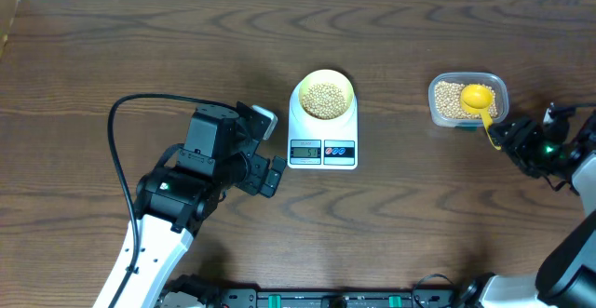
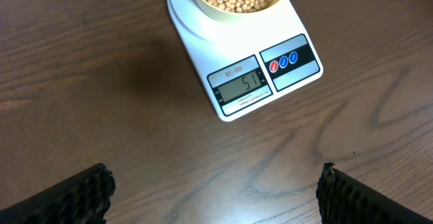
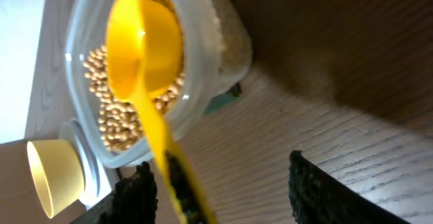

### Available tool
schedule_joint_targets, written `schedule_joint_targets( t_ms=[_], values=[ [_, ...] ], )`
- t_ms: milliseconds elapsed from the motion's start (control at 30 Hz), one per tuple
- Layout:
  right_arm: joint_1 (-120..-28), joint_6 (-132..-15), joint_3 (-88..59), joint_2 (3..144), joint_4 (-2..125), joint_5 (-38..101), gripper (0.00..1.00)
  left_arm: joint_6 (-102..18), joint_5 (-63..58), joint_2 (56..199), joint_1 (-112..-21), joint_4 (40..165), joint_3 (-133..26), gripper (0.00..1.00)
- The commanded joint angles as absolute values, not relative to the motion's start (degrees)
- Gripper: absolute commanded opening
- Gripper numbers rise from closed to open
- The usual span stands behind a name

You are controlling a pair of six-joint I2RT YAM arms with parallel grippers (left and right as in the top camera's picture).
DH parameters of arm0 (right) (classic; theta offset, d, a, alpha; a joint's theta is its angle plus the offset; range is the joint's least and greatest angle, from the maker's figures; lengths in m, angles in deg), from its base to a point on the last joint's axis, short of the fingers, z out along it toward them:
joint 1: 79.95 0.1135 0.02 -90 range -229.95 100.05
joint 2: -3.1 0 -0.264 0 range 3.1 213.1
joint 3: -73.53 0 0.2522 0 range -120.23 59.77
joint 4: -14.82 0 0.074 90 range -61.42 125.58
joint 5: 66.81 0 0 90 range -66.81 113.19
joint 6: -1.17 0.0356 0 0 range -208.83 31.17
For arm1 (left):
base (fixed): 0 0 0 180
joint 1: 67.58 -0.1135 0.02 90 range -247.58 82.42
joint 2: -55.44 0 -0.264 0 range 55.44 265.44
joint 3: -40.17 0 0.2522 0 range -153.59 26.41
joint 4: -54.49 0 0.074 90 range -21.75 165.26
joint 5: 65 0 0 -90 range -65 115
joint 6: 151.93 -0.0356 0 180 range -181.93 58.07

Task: Scoop item into bowl and weigh 50g on scale
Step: 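Grasp the yellow scoop handle with the right gripper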

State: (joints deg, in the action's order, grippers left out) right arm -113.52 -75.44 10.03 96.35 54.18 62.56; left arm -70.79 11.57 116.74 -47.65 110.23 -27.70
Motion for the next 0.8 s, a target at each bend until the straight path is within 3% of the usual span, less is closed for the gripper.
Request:
schedule_joint_targets(
  t_ms=[0, 133, 400, 767],
  values=[
    [-113.1, -74.9, 9.9, 97.9, 52.8, 65.9, 0.62, -70.9, 11.1, 116.8, -47.9, 110.2, -27.8, 0.98],
    [-113.1, -74.9, 9.9, 98.9, 50.9, 68.6, 0.61, -70.9, 11.1, 116.8, -47.9, 110.2, -27.8, 0.98],
    [-112.9, -74.9, 9.9, 99.1, 50.6, 69.8, 0.40, -70.9, 11.1, 116.8, -47.9, 110.2, -27.8, 0.98],
    [-112.9, -74.1, 9.9, 99.1, 50.7, 70.5, 0.29, -70.9, 11.1, 116.8, -47.9, 110.3, -27.8, 0.98]
  ],
)
